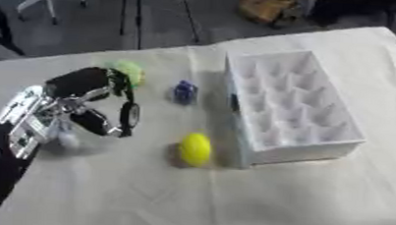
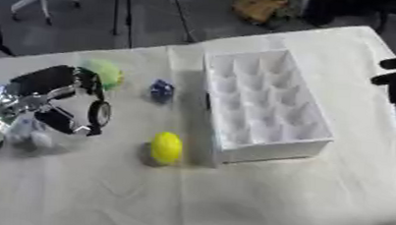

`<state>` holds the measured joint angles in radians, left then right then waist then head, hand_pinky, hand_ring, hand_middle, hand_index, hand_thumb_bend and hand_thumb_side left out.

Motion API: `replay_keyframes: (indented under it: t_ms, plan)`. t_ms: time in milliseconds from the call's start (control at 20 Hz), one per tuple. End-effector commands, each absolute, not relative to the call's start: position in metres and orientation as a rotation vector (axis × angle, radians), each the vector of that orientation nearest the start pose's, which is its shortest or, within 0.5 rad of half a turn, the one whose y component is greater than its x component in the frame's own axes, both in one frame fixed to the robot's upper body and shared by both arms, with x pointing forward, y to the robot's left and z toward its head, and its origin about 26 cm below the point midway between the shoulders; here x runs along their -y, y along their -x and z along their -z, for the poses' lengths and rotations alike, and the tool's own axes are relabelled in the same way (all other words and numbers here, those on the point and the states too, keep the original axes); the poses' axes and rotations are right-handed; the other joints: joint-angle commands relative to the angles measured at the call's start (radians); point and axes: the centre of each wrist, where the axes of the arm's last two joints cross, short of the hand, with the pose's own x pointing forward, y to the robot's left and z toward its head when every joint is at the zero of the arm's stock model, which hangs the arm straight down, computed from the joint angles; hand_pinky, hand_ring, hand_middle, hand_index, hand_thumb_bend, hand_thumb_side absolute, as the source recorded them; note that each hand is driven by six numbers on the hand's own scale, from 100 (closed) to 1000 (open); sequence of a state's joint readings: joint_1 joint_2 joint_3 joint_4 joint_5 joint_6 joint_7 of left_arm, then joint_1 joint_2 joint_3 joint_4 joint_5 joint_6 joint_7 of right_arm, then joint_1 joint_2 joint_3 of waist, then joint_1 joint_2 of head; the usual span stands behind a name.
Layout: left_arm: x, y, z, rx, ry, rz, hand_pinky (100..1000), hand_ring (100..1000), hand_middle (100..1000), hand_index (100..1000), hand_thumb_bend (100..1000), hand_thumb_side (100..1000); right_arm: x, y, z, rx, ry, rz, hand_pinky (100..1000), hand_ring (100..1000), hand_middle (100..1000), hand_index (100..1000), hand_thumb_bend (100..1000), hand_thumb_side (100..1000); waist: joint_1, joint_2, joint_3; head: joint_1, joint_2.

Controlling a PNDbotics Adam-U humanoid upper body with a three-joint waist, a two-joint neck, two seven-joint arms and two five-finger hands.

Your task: Pick up objects on the table and place them in the box.

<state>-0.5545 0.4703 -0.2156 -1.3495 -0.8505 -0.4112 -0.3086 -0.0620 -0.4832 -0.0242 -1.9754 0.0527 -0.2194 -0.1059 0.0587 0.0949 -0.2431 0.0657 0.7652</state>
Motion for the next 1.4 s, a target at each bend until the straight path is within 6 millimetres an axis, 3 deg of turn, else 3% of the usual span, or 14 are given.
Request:
replay_keyframes:
  t_ms: [50, 250, 500, 900, 1000, 1100, 1200, 1250, 1350, 1400]
  plan:
    - [-0.262, -0.408, -0.152, 1.736, -0.745, 1.745, 742, 612, 633, 603, 454, 344, 0.315, -0.272, -0.164, 2.280, 0.401, -0.489, 781, 663, 715, 893, 346, 746, -0.006, -0.012, -0.009, 0.001, 0.005]
    - [-0.239, -0.420, -0.164, 1.812, -0.739, 1.752, 736, 606, 631, 601, 446, 346, 0.313, -0.273, -0.167, 2.293, 0.386, -0.501, 781, 664, 715, 893, 345, 748, -0.010, -0.015, -0.034, 0.013, 0.005]
    - [-0.213, -0.436, -0.163, 1.912, -0.698, 1.629, 728, 594, 625, 594, 434, 338, 0.311, -0.276, -0.172, 2.320, 0.358, -0.523, 781, 667, 716, 893, 345, 753, -0.013, -0.016, -0.068, 0.032, 0.005]
    - [-0.175, -0.453, -0.124, 1.985, -0.569, 1.278, 710, 568, 613, 581, 422, 405, 0.302, -0.283, -0.185, 2.380, 0.294, -0.547, 782, 670, 718, 892, 341, 758, -0.012, -0.013, -0.140, 0.064, -0.013]
    - [-0.170, -0.456, -0.118, 1.992, -0.555, 1.198, 704, 563, 610, 581, 509, 442, 0.299, -0.285, -0.189, 2.396, 0.274, -0.554, 782, 672, 719, 892, 369, 807, -0.011, -0.013, -0.157, 0.068, -0.019]
    - [-0.166, -0.457, -0.114, 2.000, -0.551, 1.147, 701, 562, 610, 582, 467, 431, 0.296, -0.287, -0.192, 2.413, 0.254, -0.560, 782, 672, 719, 892, 345, 773, -0.011, -0.013, -0.175, 0.072, -0.024]
    - [-0.162, -0.458, -0.112, 2.011, -0.551, 1.125, 701, 562, 609, 586, 505, 442, 0.294, -0.288, -0.194, 2.425, 0.236, -0.570, 782, 673, 719, 892, 338, 765, -0.009, -0.013, -0.189, 0.076, -0.028]
    - [-0.160, -0.458, -0.112, 2.018, -0.555, 1.132, 708, 572, 621, 637, 668, 498, 0.293, -0.288, -0.195, 2.429, 0.230, -0.573, 782, 673, 719, 892, 338, 766, -0.009, -0.013, -0.194, 0.075, -0.029]
    - [-0.159, -0.458, -0.113, 2.024, -0.572, 1.159, 708, 572, 621, 637, 668, 498, 0.293, -0.289, -0.196, 2.432, 0.223, -0.576, 782, 673, 719, 892, 338, 766, -0.008, -0.013, -0.199, 0.074, -0.030]
    - [-0.158, -0.458, -0.113, 2.026, -0.579, 1.168, 717, 588, 643, 683, 783, 532, 0.293, -0.289, -0.196, 2.433, 0.222, -0.577, 782, 673, 719, 892, 337, 767, -0.008, -0.013, -0.200, 0.074, -0.030]
